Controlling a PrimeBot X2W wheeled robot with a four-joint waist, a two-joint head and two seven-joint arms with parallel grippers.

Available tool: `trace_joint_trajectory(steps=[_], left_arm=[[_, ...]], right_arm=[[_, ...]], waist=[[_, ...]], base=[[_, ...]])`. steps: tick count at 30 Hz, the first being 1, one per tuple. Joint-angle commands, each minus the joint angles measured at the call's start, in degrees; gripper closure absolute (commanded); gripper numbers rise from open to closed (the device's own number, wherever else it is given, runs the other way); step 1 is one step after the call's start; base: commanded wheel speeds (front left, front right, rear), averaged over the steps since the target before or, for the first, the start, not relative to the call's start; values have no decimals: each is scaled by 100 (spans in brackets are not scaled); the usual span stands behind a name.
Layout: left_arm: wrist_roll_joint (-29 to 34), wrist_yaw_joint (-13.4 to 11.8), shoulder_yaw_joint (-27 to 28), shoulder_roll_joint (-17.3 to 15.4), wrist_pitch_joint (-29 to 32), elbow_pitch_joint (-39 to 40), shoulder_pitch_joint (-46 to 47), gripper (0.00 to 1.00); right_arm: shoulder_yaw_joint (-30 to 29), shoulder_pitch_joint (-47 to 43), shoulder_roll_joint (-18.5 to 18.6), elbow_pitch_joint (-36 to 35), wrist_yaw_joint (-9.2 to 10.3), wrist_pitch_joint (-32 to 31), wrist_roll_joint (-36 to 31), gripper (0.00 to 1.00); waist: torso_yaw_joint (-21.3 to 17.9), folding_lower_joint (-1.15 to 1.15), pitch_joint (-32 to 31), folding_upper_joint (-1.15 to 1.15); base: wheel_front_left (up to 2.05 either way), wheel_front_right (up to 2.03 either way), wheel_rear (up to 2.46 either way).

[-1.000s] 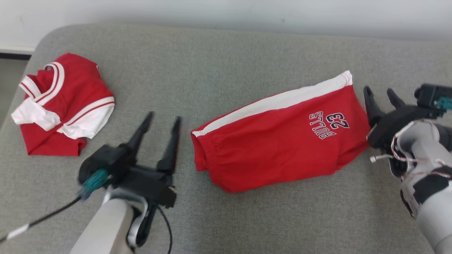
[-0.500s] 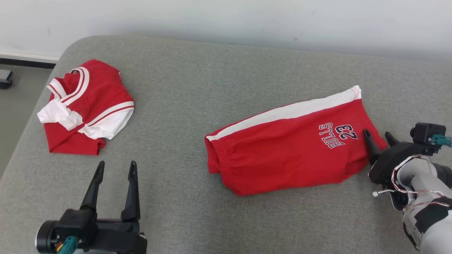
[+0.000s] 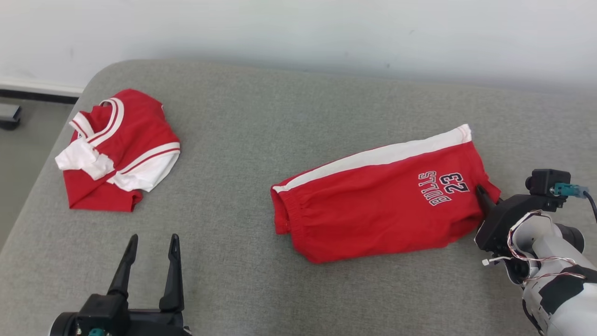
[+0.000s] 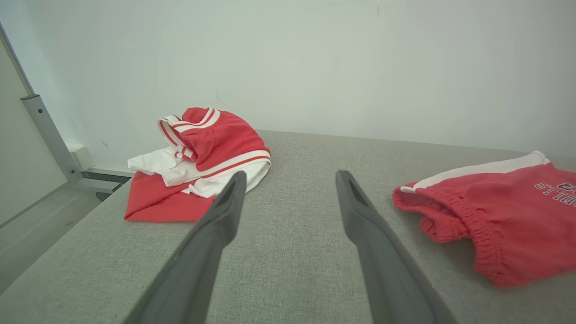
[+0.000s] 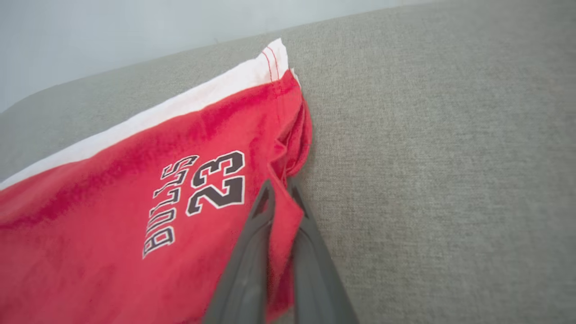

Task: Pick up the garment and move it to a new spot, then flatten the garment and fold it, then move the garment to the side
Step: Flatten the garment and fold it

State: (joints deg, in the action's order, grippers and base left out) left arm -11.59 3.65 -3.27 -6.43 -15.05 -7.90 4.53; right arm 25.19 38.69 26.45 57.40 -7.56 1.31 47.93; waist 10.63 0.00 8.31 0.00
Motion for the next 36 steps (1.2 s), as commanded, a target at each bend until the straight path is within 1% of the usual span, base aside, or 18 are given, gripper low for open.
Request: trace_joint_trajectory(steps=[1,6,14,18,22,23,24,30,36], left_arm=[[80,52,15,31,-19,-40,-105,0],[145,131,90,60,-18,-90,-218,0],[242,218,173,111,-19,-59,-340,0],[289,213,210,148,-19,-11,-382,0],[298,234,245,161,-19,-27,-390,0],[306,246,247,165,-19,-37,-382,0],[313,258,250,170,-19,-46,-372,0],[350,285,224,198,-19,-24,-301,0],[394,320,228,220,-19,9,-251,0]], right_arm=[[26,-138,35,-118,11,26,113,100],[84,-495,198,-591,11,51,397,100],[-150,-1672,559,-1423,11,67,899,100],[-306,-2186,663,-1733,11,-9,956,100],[-436,-2402,675,-1796,11,-79,852,100],[-452,-2416,696,-1819,11,-73,742,58],[-481,-2400,705,-1845,11,-60,642,1],[-798,-2074,740,-1769,11,-268,127,0],[-1029,-1667,823,-1478,11,-790,-405,0]], waist=[[-162,0,-160,0],[-415,0,-335,0],[-699,0,-397,0],[-780,0,-409,0],[-814,0,-413,0],[-817,0,-414,0],[-817,0,-419,0],[-741,0,-407,0],[-581,0,-345,0]], base=[[0,0,0],[0,0,0],[0,0,0],[0,0,0],[0,0,0],[0,0,0],[0,0,0],[0,0,0],[0,0,0]])
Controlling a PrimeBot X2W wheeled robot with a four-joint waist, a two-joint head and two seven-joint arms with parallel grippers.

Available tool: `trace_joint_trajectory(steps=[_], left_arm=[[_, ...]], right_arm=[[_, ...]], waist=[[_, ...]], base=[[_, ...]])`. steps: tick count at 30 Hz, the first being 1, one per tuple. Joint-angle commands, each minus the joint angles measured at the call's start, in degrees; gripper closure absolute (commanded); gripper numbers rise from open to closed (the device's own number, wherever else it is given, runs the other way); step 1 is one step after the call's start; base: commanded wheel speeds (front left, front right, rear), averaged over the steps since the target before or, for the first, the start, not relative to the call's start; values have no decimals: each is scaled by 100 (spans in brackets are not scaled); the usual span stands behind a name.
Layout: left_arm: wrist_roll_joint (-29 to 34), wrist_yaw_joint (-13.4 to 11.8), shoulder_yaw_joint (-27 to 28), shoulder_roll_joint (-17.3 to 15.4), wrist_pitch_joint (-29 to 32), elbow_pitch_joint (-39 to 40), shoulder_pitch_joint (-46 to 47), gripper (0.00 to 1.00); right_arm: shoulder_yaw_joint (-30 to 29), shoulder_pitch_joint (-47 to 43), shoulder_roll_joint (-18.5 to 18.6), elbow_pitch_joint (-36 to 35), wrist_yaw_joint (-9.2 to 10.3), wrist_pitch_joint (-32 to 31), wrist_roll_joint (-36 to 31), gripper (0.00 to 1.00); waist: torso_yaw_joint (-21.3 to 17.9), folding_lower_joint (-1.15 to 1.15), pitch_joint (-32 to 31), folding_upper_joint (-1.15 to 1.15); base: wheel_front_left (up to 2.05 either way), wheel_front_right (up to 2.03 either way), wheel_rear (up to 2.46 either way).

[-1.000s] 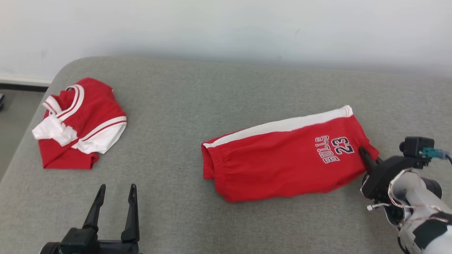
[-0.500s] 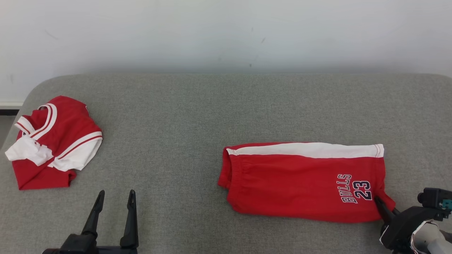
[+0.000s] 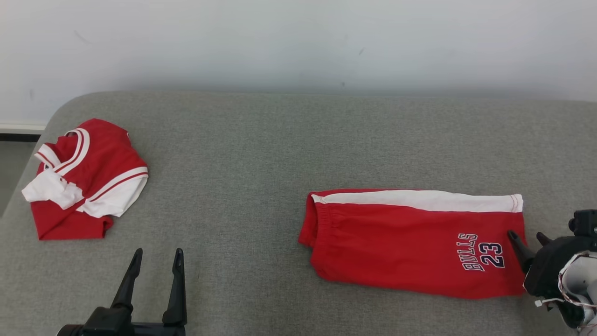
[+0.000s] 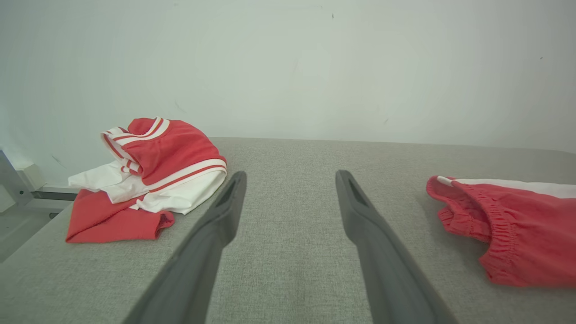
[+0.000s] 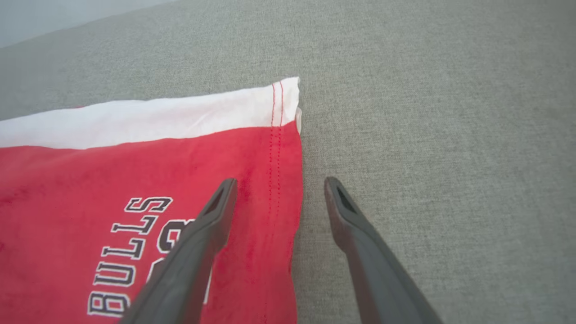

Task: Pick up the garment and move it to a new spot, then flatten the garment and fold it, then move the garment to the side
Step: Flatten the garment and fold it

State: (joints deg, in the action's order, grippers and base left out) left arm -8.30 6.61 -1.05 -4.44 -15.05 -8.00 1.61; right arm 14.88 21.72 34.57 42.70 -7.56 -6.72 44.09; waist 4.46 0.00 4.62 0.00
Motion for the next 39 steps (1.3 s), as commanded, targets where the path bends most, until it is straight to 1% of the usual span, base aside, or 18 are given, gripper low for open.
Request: trace_joint_trajectory(steps=[1,8,14,15,16,17,18,21,24,27,31,35,39], left_arm=[[68,26,-8,29,-19,24,42,0],[93,45,22,56,-19,50,43,0],[82,37,39,76,-19,33,96,0],[85,33,44,80,-19,29,100,0],[89,34,47,83,-19,24,102,0],[90,36,50,85,-19,19,104,0],[92,37,56,85,-19,13,102,0],[96,43,73,91,-19,-5,75,0],[105,46,77,99,-19,-14,51,0],[119,48,74,108,-19,-3,30,0],[110,55,83,116,-19,-20,41,0],[101,50,115,121,-19,9,-29,0],[107,38,173,123,-19,18,-113,0]], right_arm=[[-15,82,30,42,11,-91,-98,0],[-122,208,-71,366,11,-949,-388,0],[-208,198,-249,471,11,-1651,-365,0],[-211,179,-272,452,11,-1769,-352,13],[-209,168,-288,401,11,-1857,-344,49],[-221,159,-290,338,10,-1891,-338,94],[-246,157,-278,277,10,-1931,-336,100],[-331,156,-193,145,10,-1981,-412,100],[-477,208,-16,59,11,-1943,-541,100],[-667,283,208,69,11,-1870,-723,100],[-926,291,354,150,11,-1824,-943,100],[-1058,263,290,-4,11,-1880,-963,100],[-1046,244,80,-474,11,-2012,-827,100]], waist=[[62,0,39,0],[169,0,129,0],[203,0,190,0],[206,0,191,0],[208,0,189,0],[208,0,184,0],[205,0,177,0],[185,0,132,0],[159,0,80,0],[143,0,42,0],[131,0,3,0],[90,0,-33,0],[-7,0,-81,0]], base=[[0,0,0],[0,0,0],[0,0,0],[0,0,0],[0,0,0],[0,0,0],[0,0,0],[0,0,0],[0,0,0],[0,0,0],[0,0,0],[0,0,0],[0,0,0]])
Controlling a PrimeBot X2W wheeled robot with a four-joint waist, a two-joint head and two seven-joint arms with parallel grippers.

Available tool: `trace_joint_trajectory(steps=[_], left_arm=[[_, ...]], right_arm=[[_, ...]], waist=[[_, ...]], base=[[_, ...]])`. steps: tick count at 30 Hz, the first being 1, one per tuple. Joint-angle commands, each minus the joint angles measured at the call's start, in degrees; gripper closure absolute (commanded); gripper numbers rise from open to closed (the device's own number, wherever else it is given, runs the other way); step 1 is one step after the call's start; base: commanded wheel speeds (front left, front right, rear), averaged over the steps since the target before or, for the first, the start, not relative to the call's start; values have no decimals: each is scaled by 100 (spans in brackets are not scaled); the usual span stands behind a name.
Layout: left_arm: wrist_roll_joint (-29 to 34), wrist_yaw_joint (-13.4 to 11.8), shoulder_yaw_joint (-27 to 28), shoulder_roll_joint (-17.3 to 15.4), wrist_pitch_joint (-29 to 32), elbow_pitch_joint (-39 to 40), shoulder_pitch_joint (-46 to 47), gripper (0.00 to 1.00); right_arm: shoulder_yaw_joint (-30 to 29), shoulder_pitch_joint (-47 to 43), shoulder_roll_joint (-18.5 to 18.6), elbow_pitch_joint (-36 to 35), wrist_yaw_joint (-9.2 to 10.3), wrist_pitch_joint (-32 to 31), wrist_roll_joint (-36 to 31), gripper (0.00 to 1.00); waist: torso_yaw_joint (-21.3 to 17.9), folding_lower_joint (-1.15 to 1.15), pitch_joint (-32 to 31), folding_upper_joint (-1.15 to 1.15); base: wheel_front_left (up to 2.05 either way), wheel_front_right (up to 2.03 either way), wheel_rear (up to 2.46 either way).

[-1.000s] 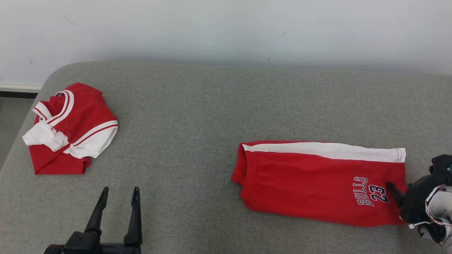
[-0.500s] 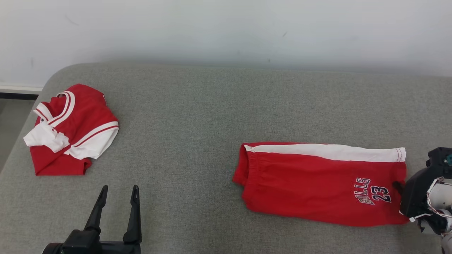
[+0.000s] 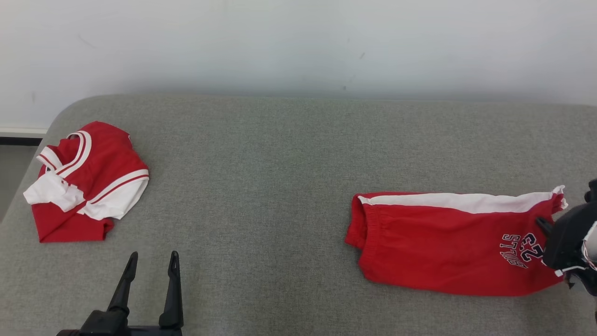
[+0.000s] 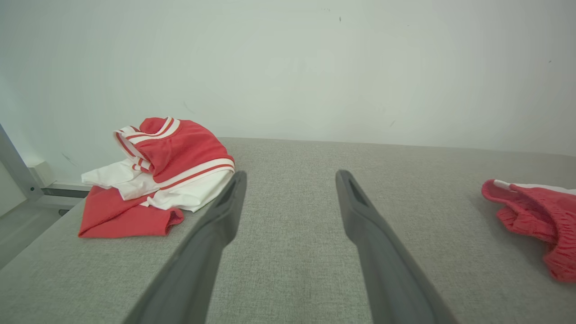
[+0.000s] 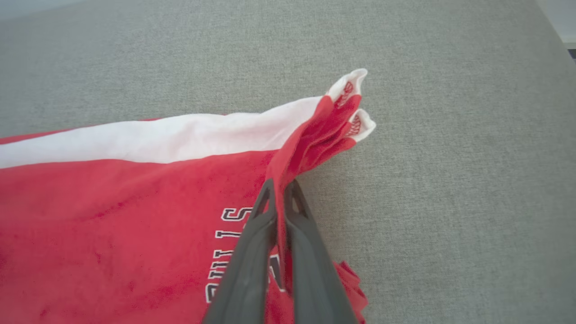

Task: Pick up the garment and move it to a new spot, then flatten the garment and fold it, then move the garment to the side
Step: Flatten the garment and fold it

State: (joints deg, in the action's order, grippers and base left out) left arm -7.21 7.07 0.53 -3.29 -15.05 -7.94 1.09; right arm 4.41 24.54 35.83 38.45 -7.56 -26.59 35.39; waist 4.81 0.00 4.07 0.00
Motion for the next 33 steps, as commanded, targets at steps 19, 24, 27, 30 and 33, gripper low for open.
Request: trace_joint_trajectory(steps=[19,24,27,30,33], left_arm=[[-3,7,-137,30,-19,-66,6,0],[-15,13,-232,37,-19,-104,65,0],[-51,17,-281,37,-19,-142,119,0],[-67,19,-314,39,-19,-173,166,0],[-88,20,-342,40,-19,-197,211,0]], right_arm=[[95,-358,-1491,-2300,11,-1376,642,100],[179,-332,-1856,-2315,11,-1521,561,100],[226,-269,-2045,-2235,11,-1519,495,100],[302,-214,-2222,-2101,10,-1474,414,100],[337,-135,-2387,-1913,10,-1330,306,100]], waist=[[-14,0,-90,0],[122,0,-53,0],[191,0,-8,0],[248,0,35,0],[293,0,73,0]], base=[[0,0,0],[0,0,0],[0,0,0],[0,0,0],[0,0,0]])
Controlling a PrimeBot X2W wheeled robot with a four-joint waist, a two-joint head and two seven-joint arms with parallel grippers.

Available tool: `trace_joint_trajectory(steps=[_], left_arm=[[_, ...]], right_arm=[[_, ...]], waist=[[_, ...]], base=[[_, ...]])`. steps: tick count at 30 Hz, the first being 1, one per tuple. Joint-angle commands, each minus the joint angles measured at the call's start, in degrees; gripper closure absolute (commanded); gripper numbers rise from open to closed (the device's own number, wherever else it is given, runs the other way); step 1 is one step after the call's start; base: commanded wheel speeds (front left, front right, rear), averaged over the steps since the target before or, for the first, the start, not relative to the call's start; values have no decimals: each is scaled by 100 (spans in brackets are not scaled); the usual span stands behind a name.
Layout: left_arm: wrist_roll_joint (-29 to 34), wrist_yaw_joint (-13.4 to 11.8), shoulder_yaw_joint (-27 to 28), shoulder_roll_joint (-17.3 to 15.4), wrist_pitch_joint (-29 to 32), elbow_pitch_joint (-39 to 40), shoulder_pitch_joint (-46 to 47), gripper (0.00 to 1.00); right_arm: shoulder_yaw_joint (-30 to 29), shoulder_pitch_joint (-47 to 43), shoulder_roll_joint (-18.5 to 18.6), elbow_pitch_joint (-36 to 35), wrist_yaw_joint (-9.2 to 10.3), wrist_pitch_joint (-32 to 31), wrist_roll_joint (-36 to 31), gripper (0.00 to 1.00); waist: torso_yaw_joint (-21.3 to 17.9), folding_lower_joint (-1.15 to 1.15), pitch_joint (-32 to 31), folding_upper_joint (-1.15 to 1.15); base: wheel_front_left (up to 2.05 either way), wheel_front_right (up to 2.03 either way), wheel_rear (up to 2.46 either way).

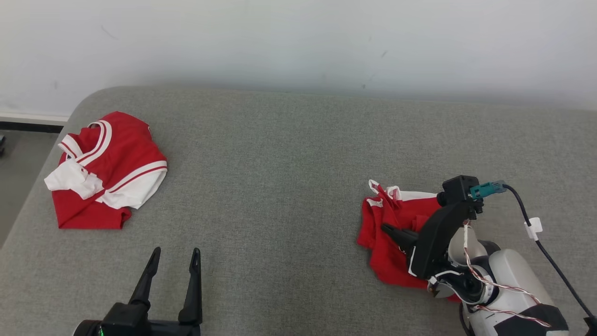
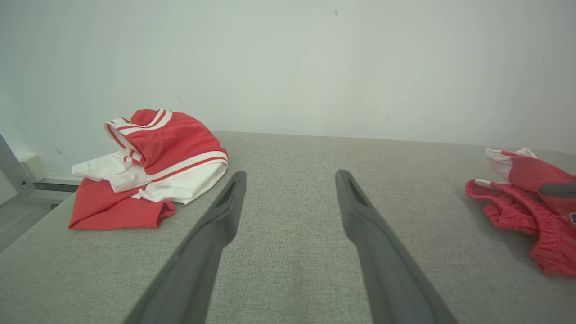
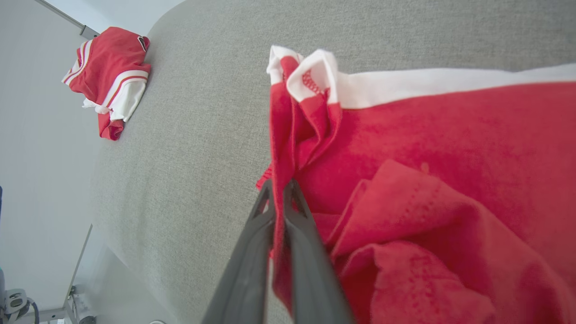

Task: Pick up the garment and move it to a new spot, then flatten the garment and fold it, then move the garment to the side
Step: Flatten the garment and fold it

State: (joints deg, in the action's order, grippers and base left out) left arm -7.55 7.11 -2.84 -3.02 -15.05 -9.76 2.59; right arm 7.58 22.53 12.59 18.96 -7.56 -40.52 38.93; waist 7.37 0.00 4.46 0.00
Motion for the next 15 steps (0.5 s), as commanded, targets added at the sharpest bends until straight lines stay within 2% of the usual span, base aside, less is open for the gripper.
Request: trace_joint_trajectory(steps=[1,5,10,13,15], left_arm=[[-54,16,-5,13,-19,-14,61,0],[-78,19,-65,14,-19,-49,128,0],[-86,22,-100,15,-19,-83,163,0],[-84,23,-80,15,-19,-99,137,0],[-76,18,-61,16,-19,-107,90,0]], right_arm=[[20,66,-62,36,10,63,-48,100],[122,149,-241,305,10,257,-168,100],[243,208,-277,611,10,398,-185,100],[311,236,-220,578,10,645,-155,0],[350,233,-146,501,10,837,-112,0]], waist=[[37,0,34,0],[102,0,74,0],[155,0,86,0],[145,0,60,0],[119,0,19,0]], base=[[0,0,0],[0,0,0],[0,0,0],[0,0,0],[0,0,0]])
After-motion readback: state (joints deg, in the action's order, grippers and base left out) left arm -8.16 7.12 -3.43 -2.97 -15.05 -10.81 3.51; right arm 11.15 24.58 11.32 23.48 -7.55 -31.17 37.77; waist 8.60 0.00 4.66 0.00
